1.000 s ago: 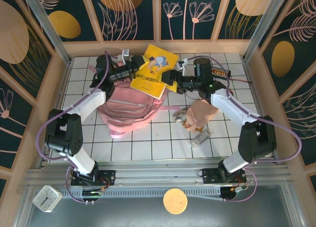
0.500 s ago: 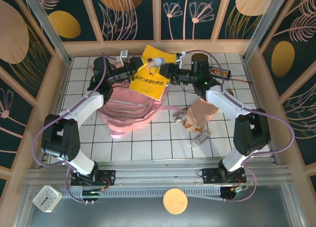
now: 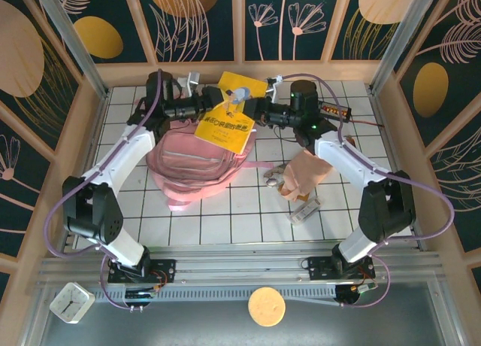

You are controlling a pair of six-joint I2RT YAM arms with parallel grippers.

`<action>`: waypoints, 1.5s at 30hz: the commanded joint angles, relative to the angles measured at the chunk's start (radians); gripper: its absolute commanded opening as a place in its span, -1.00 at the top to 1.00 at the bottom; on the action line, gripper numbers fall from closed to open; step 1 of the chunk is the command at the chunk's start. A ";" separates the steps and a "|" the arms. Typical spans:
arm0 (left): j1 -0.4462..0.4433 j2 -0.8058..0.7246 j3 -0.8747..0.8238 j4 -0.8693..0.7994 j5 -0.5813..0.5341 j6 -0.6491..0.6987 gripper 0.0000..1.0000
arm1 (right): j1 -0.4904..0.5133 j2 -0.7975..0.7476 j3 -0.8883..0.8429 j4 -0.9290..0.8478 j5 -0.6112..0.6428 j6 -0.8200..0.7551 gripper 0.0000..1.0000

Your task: Pack books, pencil case, and school supplies into a backpack

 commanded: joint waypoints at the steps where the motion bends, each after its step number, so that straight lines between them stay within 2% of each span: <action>1: 0.010 -0.055 0.076 -0.498 -0.292 0.469 -0.70 | -0.051 -0.056 0.044 -0.274 0.094 -0.110 1.00; 4: -0.071 -0.104 0.008 -0.643 -0.559 0.660 -0.96 | -0.119 -0.097 0.039 -0.464 0.198 -0.155 1.00; 6: -0.140 -0.109 -0.048 -0.679 -0.672 0.732 -0.97 | -0.165 -0.125 0.027 -0.555 0.261 -0.172 1.00; 9: -0.251 -0.096 -0.116 -0.677 -0.792 0.800 -0.97 | -0.219 -0.167 -0.021 -0.593 0.282 -0.173 1.00; 12: -0.333 -0.059 -0.145 -0.676 -0.884 0.853 -0.97 | -0.229 -0.188 -0.067 -0.566 0.249 -0.156 1.00; 18: -0.390 0.043 -0.157 -0.642 -1.017 0.900 -0.91 | -0.222 -0.229 -0.136 -0.489 0.213 -0.109 1.00; 29: -0.397 0.245 -0.092 -0.608 -1.120 0.908 -0.66 | -0.220 -0.251 -0.156 -0.449 0.180 -0.100 1.00; 33: -0.398 0.283 -0.074 -0.598 -1.120 0.914 -0.55 | -0.220 -0.242 -0.157 -0.445 0.169 -0.105 1.00; 34: -0.398 0.292 -0.073 -0.596 -1.119 0.914 -0.47 | -0.221 -0.242 -0.159 -0.442 0.167 -0.104 1.00; 36: -0.398 0.309 -0.075 -0.584 -1.101 0.913 -0.06 | -0.222 -0.236 -0.164 -0.436 0.162 -0.103 1.00; 39: -0.398 0.328 -0.068 -0.581 -1.082 0.905 0.44 | -0.221 -0.227 -0.165 -0.432 0.155 -0.106 1.00; 44: -0.398 0.342 -0.009 -0.622 -1.089 0.859 1.00 | -0.221 -0.218 -0.171 -0.413 0.142 -0.101 1.00; 45: -0.395 0.340 0.024 -0.644 -1.079 0.840 1.00 | -0.221 -0.218 -0.171 -0.412 0.140 -0.101 1.00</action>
